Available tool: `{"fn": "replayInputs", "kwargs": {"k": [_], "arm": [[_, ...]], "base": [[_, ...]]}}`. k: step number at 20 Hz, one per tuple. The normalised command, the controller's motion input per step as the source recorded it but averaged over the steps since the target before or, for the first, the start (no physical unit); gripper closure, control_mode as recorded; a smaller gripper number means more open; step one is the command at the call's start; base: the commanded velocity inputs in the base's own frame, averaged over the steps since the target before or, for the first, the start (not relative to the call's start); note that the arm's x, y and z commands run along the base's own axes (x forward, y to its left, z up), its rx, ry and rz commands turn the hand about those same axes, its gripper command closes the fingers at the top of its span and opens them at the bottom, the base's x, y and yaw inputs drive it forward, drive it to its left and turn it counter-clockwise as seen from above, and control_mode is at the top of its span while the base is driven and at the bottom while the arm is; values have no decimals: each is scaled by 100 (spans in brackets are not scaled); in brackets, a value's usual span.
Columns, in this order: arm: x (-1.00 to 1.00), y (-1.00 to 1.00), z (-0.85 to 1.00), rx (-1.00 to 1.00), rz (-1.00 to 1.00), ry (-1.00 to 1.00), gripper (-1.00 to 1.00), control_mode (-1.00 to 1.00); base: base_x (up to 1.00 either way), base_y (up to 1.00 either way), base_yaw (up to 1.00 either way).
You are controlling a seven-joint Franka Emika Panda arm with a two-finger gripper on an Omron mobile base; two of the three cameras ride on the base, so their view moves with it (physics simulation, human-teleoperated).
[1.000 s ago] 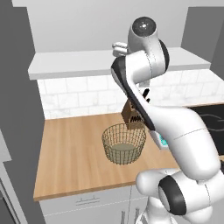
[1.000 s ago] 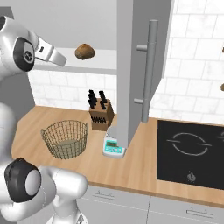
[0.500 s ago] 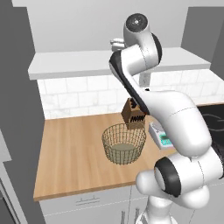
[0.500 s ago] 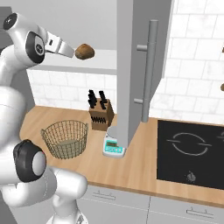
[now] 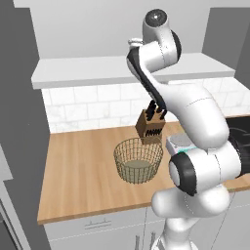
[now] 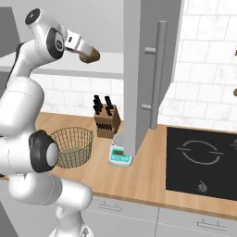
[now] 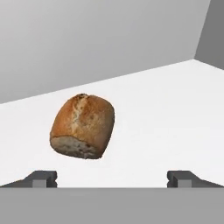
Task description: Open the cabinet, pick up the bread from the cabinet and place it in the basket. Then move the basket to the dining counter.
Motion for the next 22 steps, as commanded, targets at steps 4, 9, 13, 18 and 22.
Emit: {"fn": "replayInputs", "kwargs": {"k": [4, 9, 13, 18, 22], "arm": [[53, -26, 0, 0, 0, 11, -100, -100], [38, -1, 0, 0, 0, 6, -100, -100], [14, 26, 0, 0, 0, 0, -100, -100], [14, 26, -2, 0, 0, 0, -100, -100], [25, 2, -16, 0, 0, 0, -100, -100]], "base": [[0, 0, 0], [0, 0, 0], [0, 0, 0], [0, 0, 0], [0, 0, 0]]}}
